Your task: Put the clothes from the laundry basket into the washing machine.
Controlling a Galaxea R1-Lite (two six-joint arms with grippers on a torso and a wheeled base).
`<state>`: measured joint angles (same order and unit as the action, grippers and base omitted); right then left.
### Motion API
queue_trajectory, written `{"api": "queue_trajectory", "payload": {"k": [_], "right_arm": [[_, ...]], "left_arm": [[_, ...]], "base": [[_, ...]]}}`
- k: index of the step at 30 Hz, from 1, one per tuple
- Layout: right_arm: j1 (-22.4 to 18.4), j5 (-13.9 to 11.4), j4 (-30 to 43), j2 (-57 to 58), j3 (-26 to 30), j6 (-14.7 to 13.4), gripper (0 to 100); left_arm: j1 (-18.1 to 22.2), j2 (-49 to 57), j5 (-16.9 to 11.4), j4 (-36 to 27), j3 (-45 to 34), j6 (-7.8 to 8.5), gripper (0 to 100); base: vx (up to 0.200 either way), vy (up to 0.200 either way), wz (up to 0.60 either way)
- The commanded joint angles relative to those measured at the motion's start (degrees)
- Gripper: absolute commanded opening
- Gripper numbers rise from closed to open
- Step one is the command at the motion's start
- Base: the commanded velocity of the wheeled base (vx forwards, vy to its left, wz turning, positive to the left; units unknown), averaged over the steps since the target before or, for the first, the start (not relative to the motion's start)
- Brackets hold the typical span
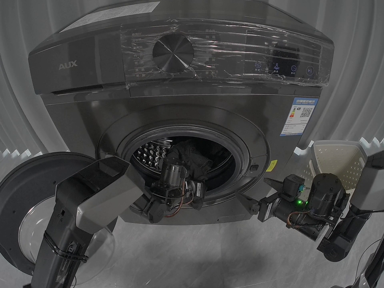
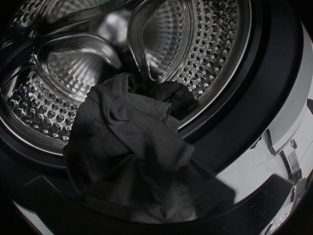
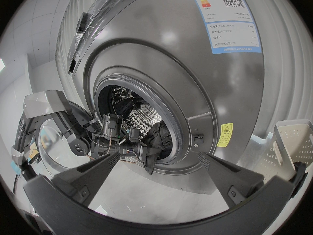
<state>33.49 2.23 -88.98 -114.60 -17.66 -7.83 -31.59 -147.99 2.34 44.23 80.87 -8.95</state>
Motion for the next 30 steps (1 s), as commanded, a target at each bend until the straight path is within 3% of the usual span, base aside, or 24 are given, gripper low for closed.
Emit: {"api": "queue_trajectory", "payload": {"k": [1,6,11,19,23,30], "right_arm": [[0.4,-0.2,-0.2,0.4,0.0,-0.1,100],[0.6,-0.2,-0.2,0.7,-0.1,-0.1,100],[0.7,-0.2,-0.2,0.7,-0.3,-0.1,100],[0.6,-0.2,-0.2,1.1,-0.3,-0.1,100],[0.6,-0.2,-0.2,1.2,-0.3,-0.1,100],[0.6,-0.2,-0.2,1.0,-0.3,-0.1,100]], "left_arm": [[0.4,-1.4,0.0,0.1,0.5,-0.02,0],[0.7,-1.7,0.8,0.6,1.7,-0.02,0],[2.0,-4.1,6.0,1.0,10.4,-0.02,0],[2.8,-10.6,10.2,1.3,28.4,-0.19,0],[3.1,-12.9,11.4,0.9,33.7,-0.1,0],[4.1,-12.9,11.5,1.3,33.7,-0.1,0]], "base": [[0.0,0.0,0.0],[0.0,0.0,0.0],[0.0,0.0,0.0],[0.0,0.0,0.0],[0.0,0.0,0.0],[0.0,0.0,0.0]]}}
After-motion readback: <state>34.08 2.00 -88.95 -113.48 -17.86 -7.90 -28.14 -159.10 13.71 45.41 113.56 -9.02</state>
